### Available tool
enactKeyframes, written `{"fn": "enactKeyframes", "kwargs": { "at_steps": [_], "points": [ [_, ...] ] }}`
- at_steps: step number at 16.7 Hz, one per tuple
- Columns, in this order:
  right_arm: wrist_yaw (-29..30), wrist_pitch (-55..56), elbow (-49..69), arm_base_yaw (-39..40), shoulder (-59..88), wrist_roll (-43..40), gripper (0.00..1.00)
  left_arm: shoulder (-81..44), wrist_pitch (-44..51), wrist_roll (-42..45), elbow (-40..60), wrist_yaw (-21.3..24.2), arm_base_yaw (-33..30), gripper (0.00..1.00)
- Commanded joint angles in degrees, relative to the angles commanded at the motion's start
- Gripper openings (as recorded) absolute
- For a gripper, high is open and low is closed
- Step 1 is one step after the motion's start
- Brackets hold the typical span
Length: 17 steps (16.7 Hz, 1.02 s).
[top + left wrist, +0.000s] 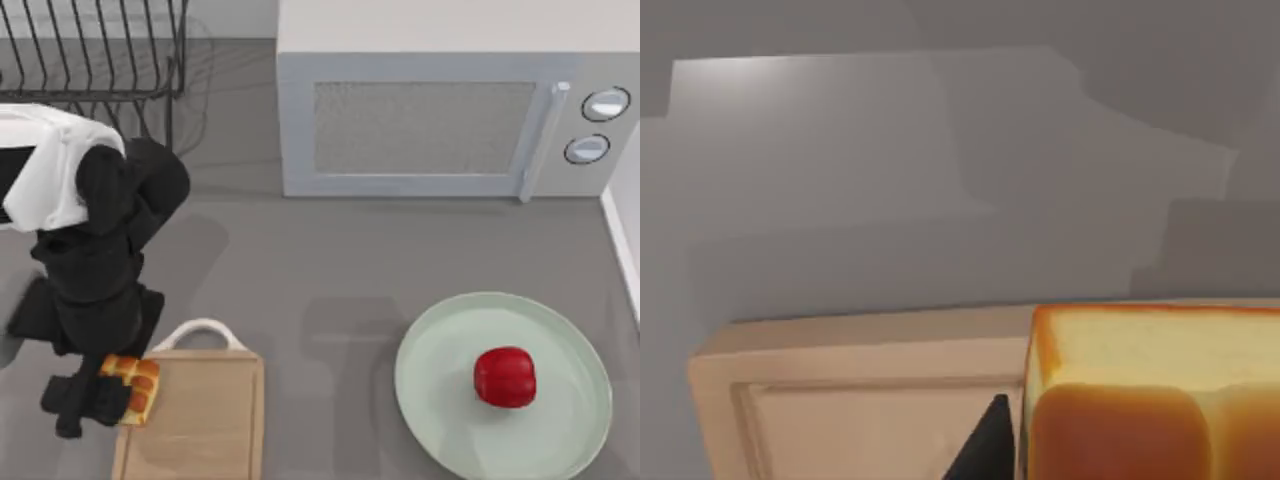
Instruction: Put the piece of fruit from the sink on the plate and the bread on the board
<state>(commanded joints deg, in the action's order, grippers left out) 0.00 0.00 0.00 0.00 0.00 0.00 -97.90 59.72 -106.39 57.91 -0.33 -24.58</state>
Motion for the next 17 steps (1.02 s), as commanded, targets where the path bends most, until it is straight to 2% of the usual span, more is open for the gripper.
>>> {"fn": "enactKeyframes", "kwargs": {
  "at_steps": [4,7,17],
  "points": [
    [0.0,0.0,0.0,0.0,0.0,0.0,1.00,3.1,-0.8,-12.2,0.7,0.0,-6.2,0.00],
    [0.0,0.0,0.0,0.0,0.0,0.0,1.00,5.0,-1.4,-17.5,1.6,-0.3,-9.1,0.00],
    [0.0,0.0,0.0,0.0,0.0,0.0,1.00,5.1,-2.6,-18.7,1.2,-0.3,-9.8,0.00]
  ]
}}
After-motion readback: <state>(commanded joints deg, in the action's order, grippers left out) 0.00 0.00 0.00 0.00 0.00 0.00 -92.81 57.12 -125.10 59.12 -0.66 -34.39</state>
